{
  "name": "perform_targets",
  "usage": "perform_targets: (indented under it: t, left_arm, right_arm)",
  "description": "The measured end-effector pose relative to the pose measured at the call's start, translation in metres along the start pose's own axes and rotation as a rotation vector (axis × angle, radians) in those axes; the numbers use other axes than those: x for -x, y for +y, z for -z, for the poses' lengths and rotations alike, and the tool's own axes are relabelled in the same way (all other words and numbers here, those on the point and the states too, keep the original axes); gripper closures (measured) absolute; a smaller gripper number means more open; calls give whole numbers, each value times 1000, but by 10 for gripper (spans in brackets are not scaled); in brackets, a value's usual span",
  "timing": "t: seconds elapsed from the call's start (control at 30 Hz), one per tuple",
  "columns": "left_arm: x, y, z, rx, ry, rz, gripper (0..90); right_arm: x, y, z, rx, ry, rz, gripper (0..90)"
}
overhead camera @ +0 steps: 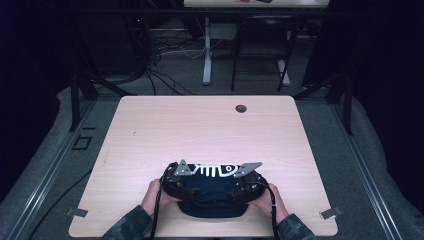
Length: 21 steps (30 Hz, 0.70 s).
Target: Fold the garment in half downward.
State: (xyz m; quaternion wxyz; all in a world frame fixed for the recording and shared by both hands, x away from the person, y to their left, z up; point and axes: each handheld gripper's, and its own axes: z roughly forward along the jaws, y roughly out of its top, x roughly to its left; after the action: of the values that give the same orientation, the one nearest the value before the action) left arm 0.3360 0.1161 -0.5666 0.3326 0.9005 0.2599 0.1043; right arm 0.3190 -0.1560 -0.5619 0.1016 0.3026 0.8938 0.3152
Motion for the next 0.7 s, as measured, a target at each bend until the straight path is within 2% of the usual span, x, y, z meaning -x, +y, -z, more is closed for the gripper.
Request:
perform_targets:
  t: [0.07, 0.23, 0.53, 0.7]
  left_arm:
    - [2, 1, -1, -21, 4, 6, 147]
    - [5, -1, -2, -20, 8, 3, 144]
    - [-3, -2, -7, -12, -4, 6, 126]
    - [-9, -1, -10, 1, -7, 25, 121]
  right_arm:
    - [1, -1, -1, -8, -6, 4, 188]
    - [2, -4, -5, -9, -12, 5, 175]
    - [2, -3, -7, -17, -33, -6, 150]
    - [5, -2, -9, -9, -45, -20, 142]
